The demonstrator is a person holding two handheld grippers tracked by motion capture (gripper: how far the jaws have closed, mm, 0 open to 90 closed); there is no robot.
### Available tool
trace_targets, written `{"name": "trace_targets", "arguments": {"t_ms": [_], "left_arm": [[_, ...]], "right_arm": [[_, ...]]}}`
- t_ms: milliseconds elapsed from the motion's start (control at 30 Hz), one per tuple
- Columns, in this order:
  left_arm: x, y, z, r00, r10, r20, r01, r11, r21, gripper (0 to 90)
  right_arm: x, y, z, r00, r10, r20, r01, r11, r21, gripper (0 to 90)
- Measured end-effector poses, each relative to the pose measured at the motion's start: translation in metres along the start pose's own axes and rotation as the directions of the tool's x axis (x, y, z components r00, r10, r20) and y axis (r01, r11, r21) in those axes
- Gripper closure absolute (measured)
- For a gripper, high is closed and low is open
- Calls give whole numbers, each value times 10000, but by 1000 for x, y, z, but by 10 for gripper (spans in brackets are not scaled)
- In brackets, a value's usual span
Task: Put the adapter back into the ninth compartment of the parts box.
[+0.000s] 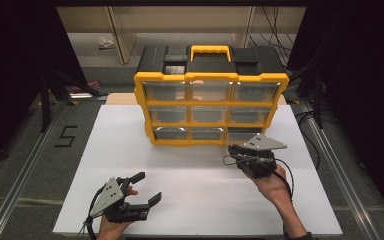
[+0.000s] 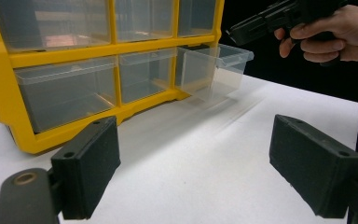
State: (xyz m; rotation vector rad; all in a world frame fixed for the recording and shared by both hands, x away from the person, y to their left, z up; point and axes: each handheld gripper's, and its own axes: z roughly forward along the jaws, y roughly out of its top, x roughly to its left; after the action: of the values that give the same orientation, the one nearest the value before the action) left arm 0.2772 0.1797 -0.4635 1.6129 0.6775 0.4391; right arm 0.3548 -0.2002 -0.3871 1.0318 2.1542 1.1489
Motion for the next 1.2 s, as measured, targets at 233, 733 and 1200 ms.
{"name": "trace_targets", "arguments": {"t_ms": [233, 733, 1200], "left_arm": [[0, 0, 0, 10000, 4, 0, -4, 10000, -2, 156], [0, 0, 0, 10000, 24, 16, -24, 10000, 15, 156], [0, 0, 1, 10000, 33, 18, -33, 10000, 27, 156]], "right_arm": [[-5, -1, 1, 9999, 116, 103, -115, 9999, -21, 765], [-17, -5, 5, 9979, 441, 471, -435, 9990, -142, 765], [-24, -6, 13, 9959, 692, 580, -688, 9976, -90, 764]]}}
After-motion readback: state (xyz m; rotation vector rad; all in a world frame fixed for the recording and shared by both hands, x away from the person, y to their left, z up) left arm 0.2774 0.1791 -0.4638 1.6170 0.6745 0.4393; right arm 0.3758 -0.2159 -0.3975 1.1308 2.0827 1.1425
